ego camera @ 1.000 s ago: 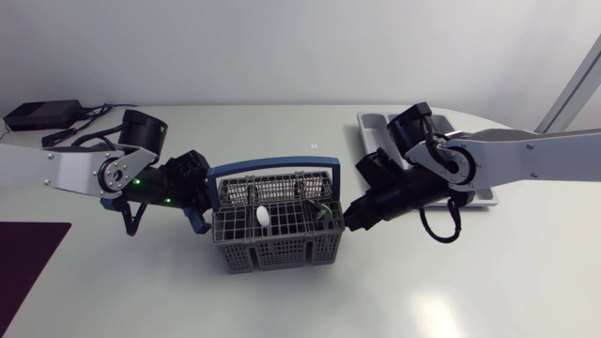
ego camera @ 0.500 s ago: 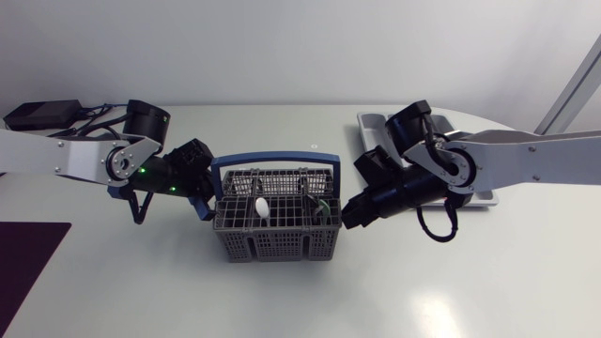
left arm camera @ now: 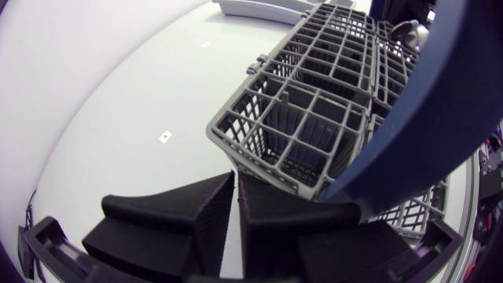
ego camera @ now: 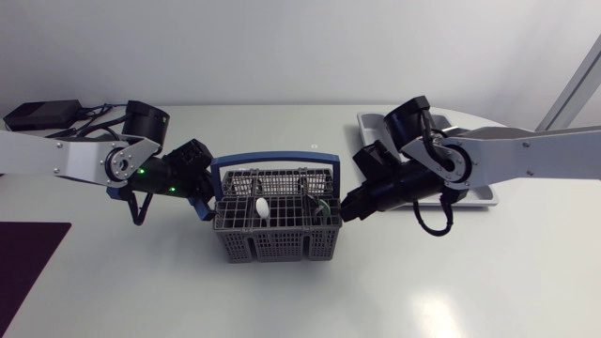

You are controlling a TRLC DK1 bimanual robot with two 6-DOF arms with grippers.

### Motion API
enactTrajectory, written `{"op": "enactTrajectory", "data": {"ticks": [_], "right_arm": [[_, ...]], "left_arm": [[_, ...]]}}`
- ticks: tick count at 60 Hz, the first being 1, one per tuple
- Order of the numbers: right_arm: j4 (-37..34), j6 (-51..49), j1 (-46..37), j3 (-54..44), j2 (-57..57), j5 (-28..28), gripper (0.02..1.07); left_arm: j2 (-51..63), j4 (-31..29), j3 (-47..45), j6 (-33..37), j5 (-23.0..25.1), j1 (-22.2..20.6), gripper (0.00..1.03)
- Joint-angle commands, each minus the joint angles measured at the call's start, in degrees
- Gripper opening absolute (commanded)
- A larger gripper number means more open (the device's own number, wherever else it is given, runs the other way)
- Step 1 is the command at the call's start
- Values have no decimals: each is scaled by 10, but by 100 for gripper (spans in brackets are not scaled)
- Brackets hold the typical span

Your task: Unload the cutlery basket into the drawer organizer.

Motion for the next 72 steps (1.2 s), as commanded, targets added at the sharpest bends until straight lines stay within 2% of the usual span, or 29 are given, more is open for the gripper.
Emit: {"op": "enactTrajectory", "data": {"ticks": [1,9,14,18,22,24,28,33,40,49,52,56,65,68,72], "right_arm": [[12,15,1,22,20,-2,8],[20,14,-8,17,29,3,9],[21,9,-17,-1,12,7,13],[20,2,-27,-18,-16,8,28],[18,-5,-42,-35,-53,8,50],[16,-9,-46,-42,-73,8,60],[-4,-20,-54,-52,-113,7,76],[-25,-24,-61,-65,-161,6,84],[-56,-35,-71,-86,-213,-7,84],[-68,-45,-69,-113,-232,-12,81],[-64,-45,-64,-116,-227,-10,71],[-56,-39,-60,-117,-211,-8,50],[-40,-23,-41,-115,-187,-6,12],[-38,-21,-34,-115,-184,-5,10],[-31,-14,-34,-115,-184,-4,10]], "left_arm": [[13,5,27,-16,16,-16,22],[18,4,32,-22,15,-16,24],[1,-3,22,-23,16,1,40],[-27,-15,8,-22,16,18,55],[-73,-23,-12,-22,16,41,77],[-97,-29,-21,-22,16,50,83],[-143,-52,-32,-22,23,74,90],[-206,-95,-40,-23,53,97,90],[-302,-179,-45,-43,84,96,91],[-377,-233,-79,-59,75,22,91],[-376,-237,-92,-59,64,3,90],[-360,-221,-114,-58,31,-9,90],[-344,-220,-124,-67,31,-17,65],[-337,-215,-116,-96,31,-45,56],[-318,-215,-90,-136,31,-75,49]]}}
